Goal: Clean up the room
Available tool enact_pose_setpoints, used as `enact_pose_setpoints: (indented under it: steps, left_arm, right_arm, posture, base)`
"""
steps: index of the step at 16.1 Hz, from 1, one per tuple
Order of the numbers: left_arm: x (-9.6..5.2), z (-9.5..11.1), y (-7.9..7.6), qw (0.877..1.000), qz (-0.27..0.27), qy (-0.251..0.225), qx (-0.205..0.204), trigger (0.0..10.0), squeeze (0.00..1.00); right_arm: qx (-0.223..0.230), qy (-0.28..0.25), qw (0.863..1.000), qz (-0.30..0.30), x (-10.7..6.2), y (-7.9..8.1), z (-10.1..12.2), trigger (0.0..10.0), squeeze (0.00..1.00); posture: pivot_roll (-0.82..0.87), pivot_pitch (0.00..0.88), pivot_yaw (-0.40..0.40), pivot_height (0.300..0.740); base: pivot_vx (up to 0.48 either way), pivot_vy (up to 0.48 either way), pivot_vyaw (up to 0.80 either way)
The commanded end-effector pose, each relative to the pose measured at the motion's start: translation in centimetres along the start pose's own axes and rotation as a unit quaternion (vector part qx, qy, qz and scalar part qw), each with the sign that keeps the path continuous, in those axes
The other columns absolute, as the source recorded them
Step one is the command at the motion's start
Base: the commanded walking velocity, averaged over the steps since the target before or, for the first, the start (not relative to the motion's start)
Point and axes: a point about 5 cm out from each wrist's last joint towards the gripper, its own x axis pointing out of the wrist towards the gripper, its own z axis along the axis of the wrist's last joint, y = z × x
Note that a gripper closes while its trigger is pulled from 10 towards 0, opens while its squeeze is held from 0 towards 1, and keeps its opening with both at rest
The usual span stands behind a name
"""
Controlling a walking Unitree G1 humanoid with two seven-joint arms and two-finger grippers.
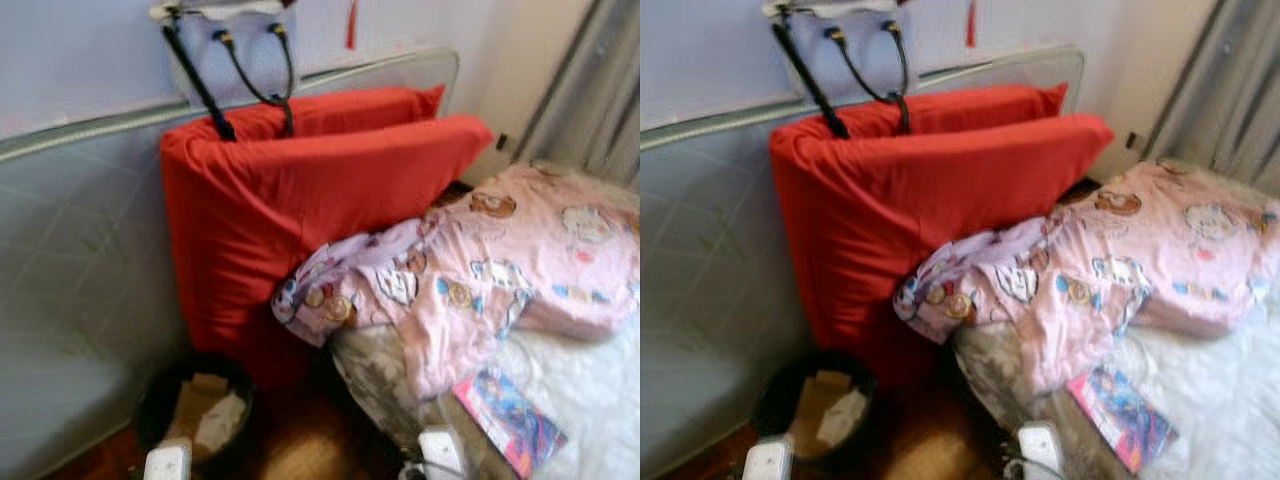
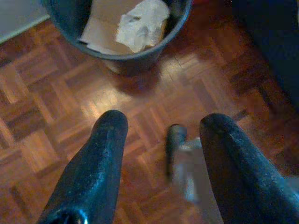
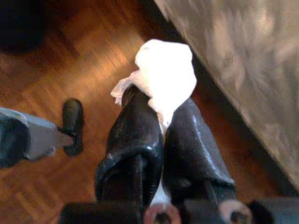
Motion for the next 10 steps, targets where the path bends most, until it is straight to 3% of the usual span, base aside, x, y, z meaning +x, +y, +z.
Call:
enact_pose_setpoints:
  steps: [1,10]
  left_arm:
    - [-0.14,-0.35,0.68,1.0,0.007,0.01,0.008,10.0,0.0]
    - [-0.15,-0.39,0.66,1.0,0.008,0.01,0.005,10.0,0.0]
  right_arm:
    - [0.003,-0.007,1.0,0.003,0.15,0.4,0.58,10.0,0.0]
    - [0.001,-0.006,1.0,0.0,0.14,0.32,0.52,10.0,0.0]
  posture:
    - [0.05,0.0,-0.048,0.74]
    - [0.05,0.0,-0.05,0.74]
  base:
    - [0.0,0.412,0.0]
    - [0.0,0.405,0.0]
